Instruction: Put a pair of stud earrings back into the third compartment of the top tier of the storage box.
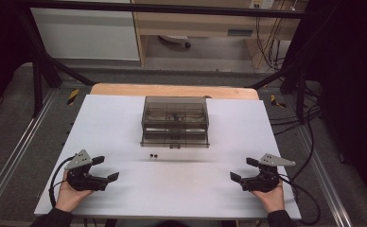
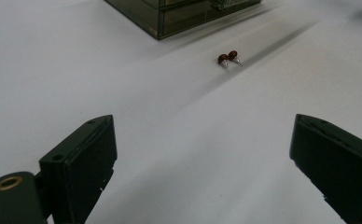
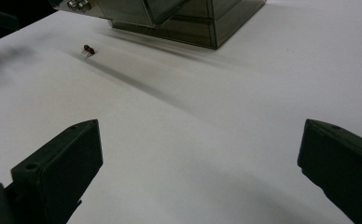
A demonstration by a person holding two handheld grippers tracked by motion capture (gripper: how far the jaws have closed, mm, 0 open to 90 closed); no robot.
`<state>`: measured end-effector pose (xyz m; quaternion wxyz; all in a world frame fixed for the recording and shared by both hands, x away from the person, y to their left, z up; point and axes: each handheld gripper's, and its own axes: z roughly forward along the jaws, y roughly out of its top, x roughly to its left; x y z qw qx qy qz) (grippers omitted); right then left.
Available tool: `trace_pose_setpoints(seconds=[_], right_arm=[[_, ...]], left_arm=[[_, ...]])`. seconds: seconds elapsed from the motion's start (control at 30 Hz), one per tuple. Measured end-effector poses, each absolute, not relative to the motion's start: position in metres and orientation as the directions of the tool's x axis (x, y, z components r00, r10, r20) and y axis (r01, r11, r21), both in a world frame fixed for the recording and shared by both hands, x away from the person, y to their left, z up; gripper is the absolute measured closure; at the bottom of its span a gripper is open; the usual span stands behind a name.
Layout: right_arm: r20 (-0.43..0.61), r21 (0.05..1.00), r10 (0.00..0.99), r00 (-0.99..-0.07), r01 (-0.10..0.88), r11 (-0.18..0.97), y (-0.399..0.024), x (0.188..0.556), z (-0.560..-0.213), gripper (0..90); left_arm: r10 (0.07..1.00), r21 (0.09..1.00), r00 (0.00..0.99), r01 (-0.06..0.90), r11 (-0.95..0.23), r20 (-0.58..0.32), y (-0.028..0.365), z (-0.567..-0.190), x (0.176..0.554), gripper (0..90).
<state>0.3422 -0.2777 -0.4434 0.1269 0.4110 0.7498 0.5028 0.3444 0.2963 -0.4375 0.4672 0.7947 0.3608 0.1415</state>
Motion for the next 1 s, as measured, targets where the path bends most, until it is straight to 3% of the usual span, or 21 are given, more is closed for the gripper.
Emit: trace_pose_setpoints(seconds=[1.0], right_arm=[[0.212,0.855,0.744,-0.634,0.489,0.173,-0.278,0.342,-0.443,0.6]], left_arm=[[0.693,0.833,0.714,0.441,-0.334,-0.100,0.276,-0.434,0.346,7.4]])
